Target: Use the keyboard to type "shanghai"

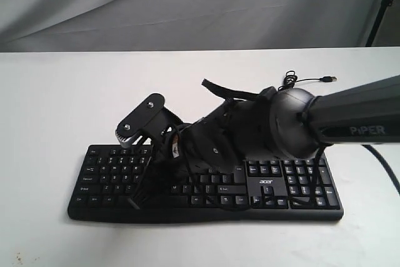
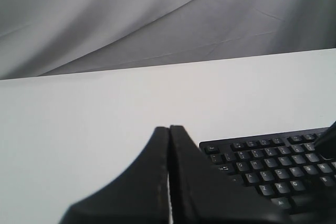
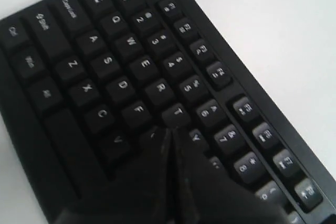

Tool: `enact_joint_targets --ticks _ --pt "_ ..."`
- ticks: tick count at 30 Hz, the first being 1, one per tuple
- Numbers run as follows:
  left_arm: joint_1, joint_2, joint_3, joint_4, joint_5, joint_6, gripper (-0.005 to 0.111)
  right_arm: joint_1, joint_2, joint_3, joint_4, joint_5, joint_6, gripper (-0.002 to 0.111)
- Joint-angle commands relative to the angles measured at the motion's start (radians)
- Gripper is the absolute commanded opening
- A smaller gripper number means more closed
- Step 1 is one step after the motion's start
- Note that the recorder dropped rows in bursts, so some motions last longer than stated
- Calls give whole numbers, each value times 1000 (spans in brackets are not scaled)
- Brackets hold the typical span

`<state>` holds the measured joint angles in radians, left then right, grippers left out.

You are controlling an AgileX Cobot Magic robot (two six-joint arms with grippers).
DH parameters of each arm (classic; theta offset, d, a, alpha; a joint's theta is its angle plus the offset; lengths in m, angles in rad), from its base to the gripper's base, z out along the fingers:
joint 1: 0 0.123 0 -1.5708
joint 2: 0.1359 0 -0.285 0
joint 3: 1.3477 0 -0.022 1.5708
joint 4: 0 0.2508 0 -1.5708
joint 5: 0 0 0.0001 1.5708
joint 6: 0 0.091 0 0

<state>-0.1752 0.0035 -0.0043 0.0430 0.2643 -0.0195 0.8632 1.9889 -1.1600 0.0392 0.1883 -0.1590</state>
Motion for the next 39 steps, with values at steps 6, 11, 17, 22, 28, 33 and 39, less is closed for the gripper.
enact_joint_targets --ticks 6,11,17,22,28,33,39 --pt "-4 -3 4 1 -3 -3 0 -15 -7 25 5 -39 2 0" --pt "-4 -3 4 1 -3 -3 0 -15 -5 25 5 -30 2 0" --pt "-4 -3 4 1 -3 -3 0 -13 16 25 12 -33 2 0" --pt "-4 -3 4 1 -3 -3 0 -13 27 25 12 -38 2 0" --pt "-4 -3 4 1 -3 -3 0 -13 31 25 14 -40 2 0" --pt "-4 -3 4 1 -3 -3 0 -13 50 25 14 -46 0 0" --pt "-4 -3 4 1 -3 -3 0 -13 59 25 16 -53 0 0"
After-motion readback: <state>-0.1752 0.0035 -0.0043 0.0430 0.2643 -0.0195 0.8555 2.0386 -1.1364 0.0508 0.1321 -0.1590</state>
